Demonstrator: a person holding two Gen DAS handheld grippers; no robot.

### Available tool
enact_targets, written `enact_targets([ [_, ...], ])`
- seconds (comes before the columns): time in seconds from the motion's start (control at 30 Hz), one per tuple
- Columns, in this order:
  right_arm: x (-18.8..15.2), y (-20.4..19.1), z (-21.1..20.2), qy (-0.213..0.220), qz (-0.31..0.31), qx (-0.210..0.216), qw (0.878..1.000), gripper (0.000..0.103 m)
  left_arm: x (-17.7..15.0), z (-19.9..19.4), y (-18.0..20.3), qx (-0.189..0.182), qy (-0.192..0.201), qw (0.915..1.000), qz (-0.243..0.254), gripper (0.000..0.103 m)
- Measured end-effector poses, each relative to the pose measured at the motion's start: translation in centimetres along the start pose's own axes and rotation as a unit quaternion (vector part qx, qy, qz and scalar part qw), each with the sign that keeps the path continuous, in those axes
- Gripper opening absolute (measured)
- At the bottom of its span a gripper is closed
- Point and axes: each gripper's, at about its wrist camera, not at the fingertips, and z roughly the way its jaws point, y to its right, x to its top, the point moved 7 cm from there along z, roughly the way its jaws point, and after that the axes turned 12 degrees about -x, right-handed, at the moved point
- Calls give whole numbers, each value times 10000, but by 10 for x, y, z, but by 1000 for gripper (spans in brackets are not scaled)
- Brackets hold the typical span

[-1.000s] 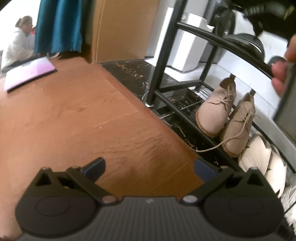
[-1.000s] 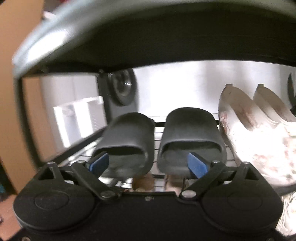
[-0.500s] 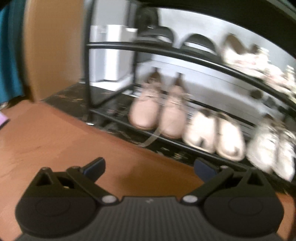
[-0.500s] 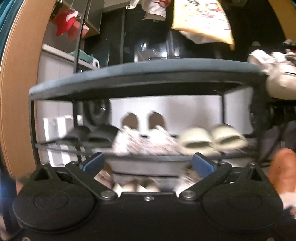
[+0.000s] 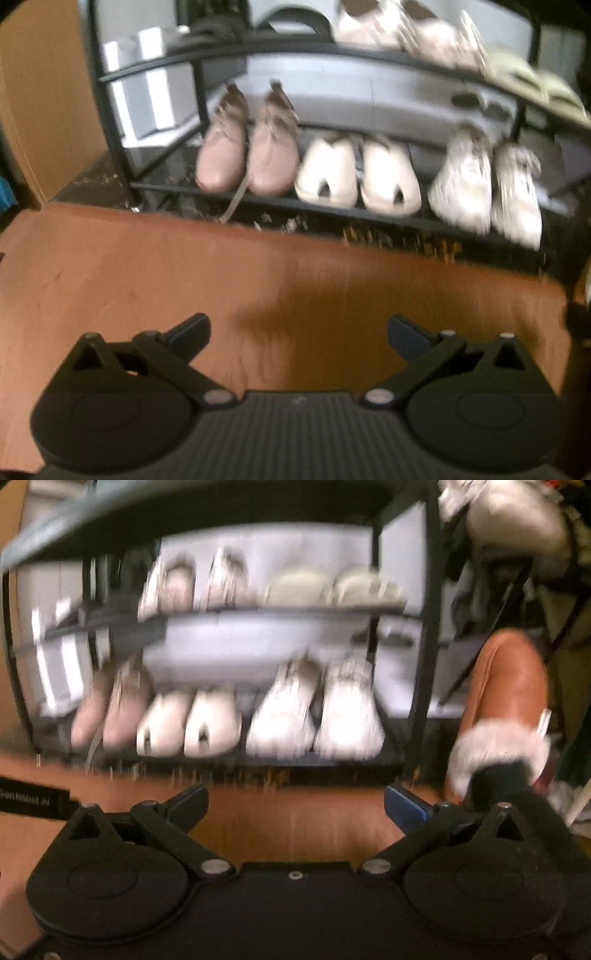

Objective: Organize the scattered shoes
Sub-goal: 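Withdraw the right tool from the rack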

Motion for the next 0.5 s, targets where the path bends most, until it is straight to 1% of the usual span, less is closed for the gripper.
enact_targets([
  [0.07,-7,4,8,-272,144,-11,9995,103,-2,5,4,117,-125,9997,193,102],
  [0.1,-9,7,12,-360,241,-39,9991,103,-3,7,4,136,-139,9996,211,102],
  [0.2,-13,21,19,-476,556,-285,9969,103,-6,10,4,191,-181,9993,260,102],
  [0.3,-17,30,22,-525,705,-441,9952,103,-5,13,-1,139,-223,9995,147,102],
  [0.43,-20,32,19,-431,628,-480,9959,103,-4,9,-7,12,-164,9999,-51,102],
  [0.5,-19,31,20,-382,603,-502,9962,103,-4,12,-9,31,-169,9998,-109,102],
])
